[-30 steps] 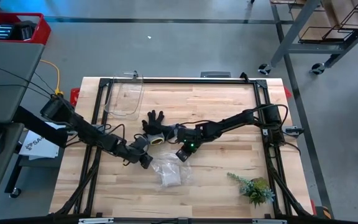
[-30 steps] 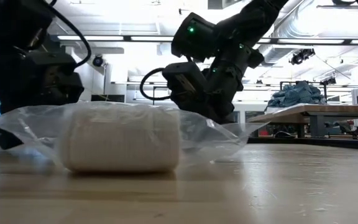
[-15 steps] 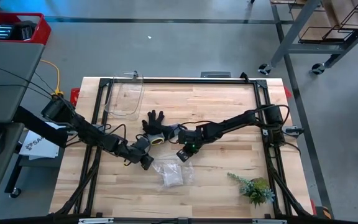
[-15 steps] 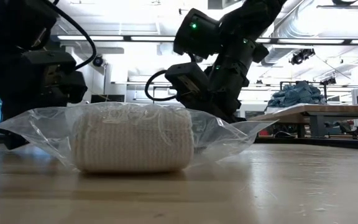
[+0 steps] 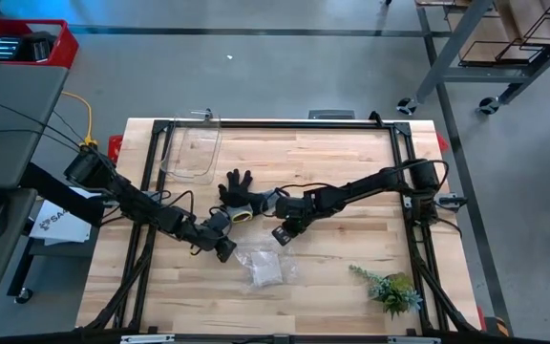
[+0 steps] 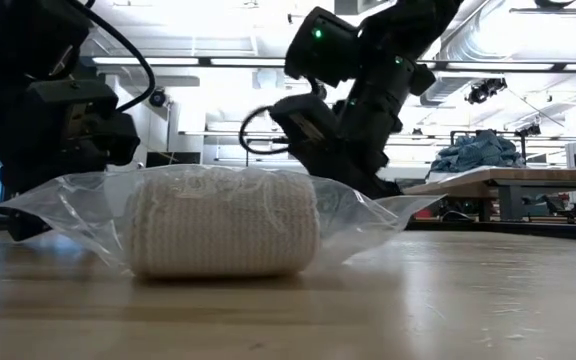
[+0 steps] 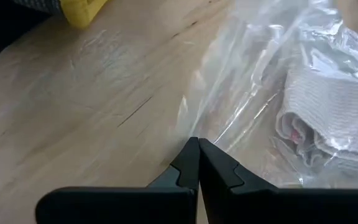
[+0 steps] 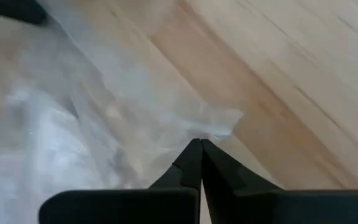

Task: Roll bandage
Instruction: Close the transparent zip bag

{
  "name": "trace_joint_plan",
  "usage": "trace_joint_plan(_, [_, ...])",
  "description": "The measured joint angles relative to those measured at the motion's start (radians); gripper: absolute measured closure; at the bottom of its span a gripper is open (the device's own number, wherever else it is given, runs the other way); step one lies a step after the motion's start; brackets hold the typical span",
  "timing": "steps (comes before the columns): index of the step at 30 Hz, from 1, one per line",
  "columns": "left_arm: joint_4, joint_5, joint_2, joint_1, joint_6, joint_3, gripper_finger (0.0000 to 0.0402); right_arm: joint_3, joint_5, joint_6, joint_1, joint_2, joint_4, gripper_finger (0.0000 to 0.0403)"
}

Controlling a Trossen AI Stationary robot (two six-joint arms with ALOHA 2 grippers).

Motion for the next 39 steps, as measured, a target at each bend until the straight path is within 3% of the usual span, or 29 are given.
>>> trace_joint_plan(7, [0.003,0.0,0.001,0.0,0.0,-0.001,0.0401,0.039,-0.022,0.023,-0.007,-0.012,0.088,0.0403])
trace_joint_plan(14, [0.004,0.004,0.001,0.0,0.0,-0.001,0.0401,0.189,0.021,-0.159,-0.045,-0.025,-0.293,0.0403])
trace_joint_plan(21, [0.006,0.005,0.001,0.0,0.001,-0.001,0.0401,0.197,0.017,-0.39,-0.073,-0.028,-0.459,0.0403])
trace_joint_plan(24, [0.007,0.008,0.001,0.001,0.0,-0.001,0.0401,0.106,-0.072,-0.455,-0.097,-0.028,-0.406,0.0403])
trace_joint_plan(27, [0.007,0.009,0.001,0.001,-0.001,-0.001,0.0401,0.007,-0.198,-0.43,-0.13,-0.037,-0.225,0.0403])
trace_joint_plan(33, [0.012,0.011,0.001,0.001,-0.001,-0.001,0.0401,-0.094,-0.214,-0.293,-0.167,-0.104,0.024,0.0401])
trace_joint_plan(39, [0.016,0.009,0.002,0.001,0.0,-0.002,0.0401,-0.204,-0.325,-0.14,-0.173,-0.107,0.128,0.0339])
